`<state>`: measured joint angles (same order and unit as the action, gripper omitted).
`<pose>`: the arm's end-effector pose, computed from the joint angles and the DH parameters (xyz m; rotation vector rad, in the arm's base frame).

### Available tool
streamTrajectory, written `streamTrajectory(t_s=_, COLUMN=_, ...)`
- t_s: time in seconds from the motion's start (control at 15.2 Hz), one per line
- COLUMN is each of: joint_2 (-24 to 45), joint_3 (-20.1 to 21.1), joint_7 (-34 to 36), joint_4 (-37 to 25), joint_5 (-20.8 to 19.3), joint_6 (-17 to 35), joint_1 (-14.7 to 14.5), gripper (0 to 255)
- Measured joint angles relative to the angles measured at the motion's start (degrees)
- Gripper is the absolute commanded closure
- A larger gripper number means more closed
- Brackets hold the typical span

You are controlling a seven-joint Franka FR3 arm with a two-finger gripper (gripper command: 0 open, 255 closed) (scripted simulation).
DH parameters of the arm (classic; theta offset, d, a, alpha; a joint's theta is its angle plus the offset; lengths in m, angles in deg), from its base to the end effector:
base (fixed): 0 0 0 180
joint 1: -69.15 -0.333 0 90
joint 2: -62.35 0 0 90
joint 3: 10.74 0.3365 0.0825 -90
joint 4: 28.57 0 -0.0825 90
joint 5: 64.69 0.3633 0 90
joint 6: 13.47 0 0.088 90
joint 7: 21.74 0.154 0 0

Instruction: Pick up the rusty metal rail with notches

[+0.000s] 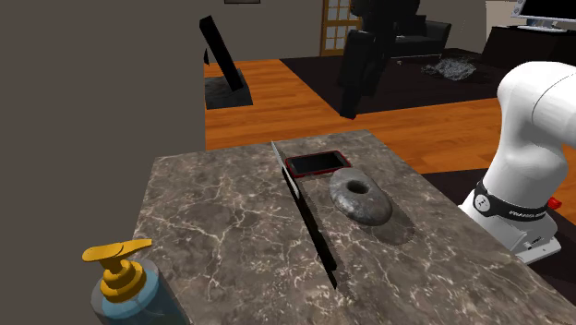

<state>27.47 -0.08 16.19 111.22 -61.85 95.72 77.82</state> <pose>0.3481 0.0233 0.4913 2.9322 -1.0229 0.1284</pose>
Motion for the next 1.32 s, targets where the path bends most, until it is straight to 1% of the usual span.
streamTrajectory(t_s=0.2, joint_2=5.7, joint_3=2.4, joint_7=9.2, joint_4=0.3, joint_5=2.4, joint_6=4.2, joint_1=1.9, gripper=0)
streamTrajectory(t_s=0.4, joint_2=9.9, joint_3=4.4, joint_7=18.1, joint_4=1.4, joint_5=5.0, joint_6=7.8, joint_1=3.3, gripper=0)
streamTrajectory(t_s=0.53, joint_2=14.4, joint_3=5.8, joint_7=24.1, joint_4=1.2, joint_5=6.5, joint_6=11.2, joint_1=4.3, gripper=0)
streamTrajectory(t_s=0.86, joint_2=24.2, joint_3=7.5, joint_7=36.6, joint_4=1.3, joint_5=9.8, joint_6=19.4, joint_1=6.3, gripper=0)
streamTrajectory(t_s=0.99, joint_2=26.1, joint_3=7.7, joint_7=38.2, joint_4=1.5, joint_5=10.1, joint_6=21.3, joint_1=6.4, gripper=0)
streamTrajectory(t_s=1.32, joint_2=29.5, joint_3=8.1, joint_7=38.7, joint_4=2.9, joint_5=10.0, joint_6=26.0, joint_1=6.4, gripper=0)
